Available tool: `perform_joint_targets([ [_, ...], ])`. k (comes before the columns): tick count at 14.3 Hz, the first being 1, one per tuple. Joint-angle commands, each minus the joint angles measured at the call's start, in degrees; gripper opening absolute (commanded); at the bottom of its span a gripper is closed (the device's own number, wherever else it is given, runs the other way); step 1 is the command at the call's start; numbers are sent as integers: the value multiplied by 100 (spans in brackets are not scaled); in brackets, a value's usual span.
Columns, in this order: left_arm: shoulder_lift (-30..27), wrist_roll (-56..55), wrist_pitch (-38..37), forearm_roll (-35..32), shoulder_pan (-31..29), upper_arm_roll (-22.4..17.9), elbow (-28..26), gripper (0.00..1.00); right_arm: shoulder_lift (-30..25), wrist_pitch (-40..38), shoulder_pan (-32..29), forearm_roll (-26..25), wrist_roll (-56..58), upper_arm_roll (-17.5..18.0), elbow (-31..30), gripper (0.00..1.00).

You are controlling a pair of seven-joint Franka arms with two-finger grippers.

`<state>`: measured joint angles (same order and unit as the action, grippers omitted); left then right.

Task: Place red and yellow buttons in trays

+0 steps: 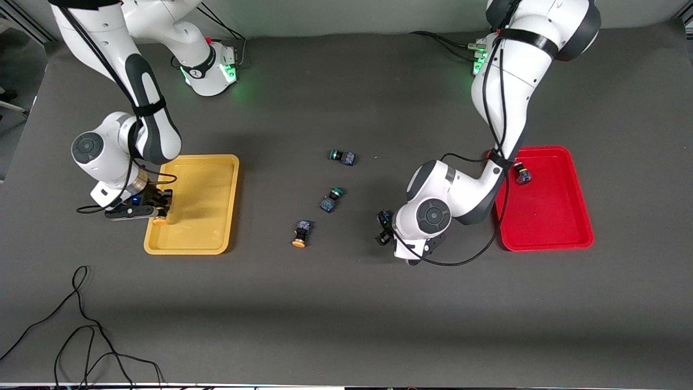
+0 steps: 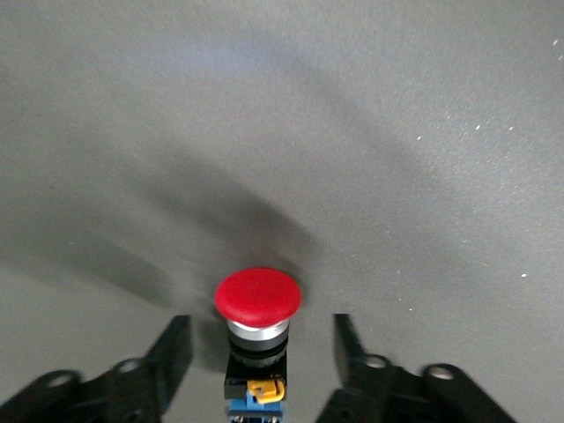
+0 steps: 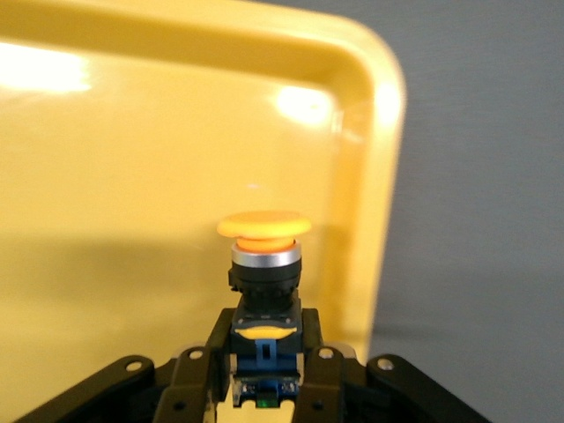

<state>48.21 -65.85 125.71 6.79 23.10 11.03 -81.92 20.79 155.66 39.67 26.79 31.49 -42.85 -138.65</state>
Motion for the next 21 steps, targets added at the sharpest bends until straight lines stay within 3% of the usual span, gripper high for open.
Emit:
perform_joint_targets([
  [1,57,-121,278,42,160,-83,-95,38,197,-36,76,818,735,57,136,3],
  [2,49,-121,253,42,160,-83,-104,10,197,-158,59,819,735,48,197,14],
  [3,22,-121,166,42,160,-83,-96,0,197,-342,50,836,735,48,285,55],
  [5,-135,-77,-123,-11,90,-101,-78,0,136,-615,59,828,762,31,452,99],
  [9,-828,869,-1994,-20,-480,-136,10,0,-530,-1160,102,723,648,-92,549,100],
  [10,-1004,1194,-2285,-28,-673,-145,-77,0,-741,-1187,102,505,508,-101,558,100],
  [12,-1373,1984,-2576,-482,-1121,-145,-462,0,-997,-1431,364,-424,-786,-110,758,100],
  [14,-1682,2924,-2543,-1002,-1621,-145,-1007,0,-937,-2474,454,-1444,-2482,-49,1625,100],
  [15,-1753,3442,-2481,-1100,-1946,-145,-1192,0,-850,-3063,480,-1657,-3117,-31,2109,100],
  [17,-1745,4445,-2315,-1215,-2474,-145,-1378,0,-647,-3603,795,-1660,-3884,-31,2752,100],
  [21,-1762,5861,-1393,-1637,-3336,-145,-2028,0,-270,-3123,1778,-1423,-5220,31,3018,100],
])
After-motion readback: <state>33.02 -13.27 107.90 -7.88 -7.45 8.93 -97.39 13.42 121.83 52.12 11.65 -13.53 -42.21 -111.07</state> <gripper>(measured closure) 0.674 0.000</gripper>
